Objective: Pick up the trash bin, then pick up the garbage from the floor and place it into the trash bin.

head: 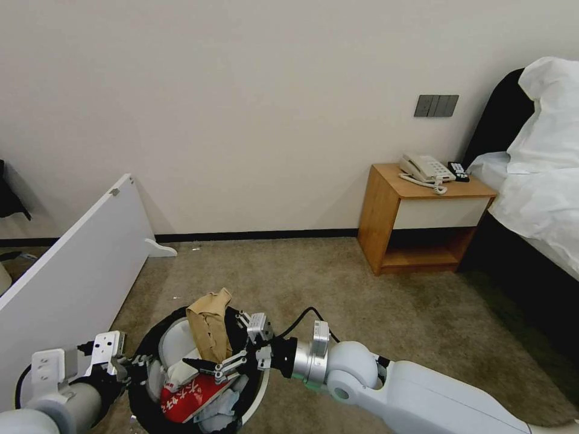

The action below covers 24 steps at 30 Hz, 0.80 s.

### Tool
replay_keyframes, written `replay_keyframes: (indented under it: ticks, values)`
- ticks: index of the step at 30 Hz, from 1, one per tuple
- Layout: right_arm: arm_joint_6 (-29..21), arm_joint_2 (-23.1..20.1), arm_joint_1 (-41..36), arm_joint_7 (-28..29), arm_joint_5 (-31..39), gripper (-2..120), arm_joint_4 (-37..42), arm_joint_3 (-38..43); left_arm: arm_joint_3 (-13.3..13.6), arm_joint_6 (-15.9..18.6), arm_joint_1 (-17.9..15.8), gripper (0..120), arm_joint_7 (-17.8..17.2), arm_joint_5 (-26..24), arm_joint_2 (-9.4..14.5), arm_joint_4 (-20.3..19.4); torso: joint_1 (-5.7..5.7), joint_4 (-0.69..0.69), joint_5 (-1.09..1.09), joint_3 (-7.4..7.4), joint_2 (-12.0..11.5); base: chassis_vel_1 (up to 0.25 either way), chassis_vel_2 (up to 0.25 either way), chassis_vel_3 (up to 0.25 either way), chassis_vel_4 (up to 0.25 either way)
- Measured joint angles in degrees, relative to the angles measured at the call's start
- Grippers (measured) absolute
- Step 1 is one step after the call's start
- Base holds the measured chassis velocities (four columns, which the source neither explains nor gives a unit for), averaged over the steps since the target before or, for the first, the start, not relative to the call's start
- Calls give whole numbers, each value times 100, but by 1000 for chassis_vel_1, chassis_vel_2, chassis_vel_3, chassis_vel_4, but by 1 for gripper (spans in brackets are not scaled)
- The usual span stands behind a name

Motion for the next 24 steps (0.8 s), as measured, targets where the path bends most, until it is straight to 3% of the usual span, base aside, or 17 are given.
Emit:
replay_keyframes:
  ticks: [24]
  values:
    - [-168, -376, 175, 28, 243, 100, 472, -25, -138, 0, -178, 1, -127, -344, -55, -15, 0, 0, 0, 0, 0, 0, 0, 0, 0]
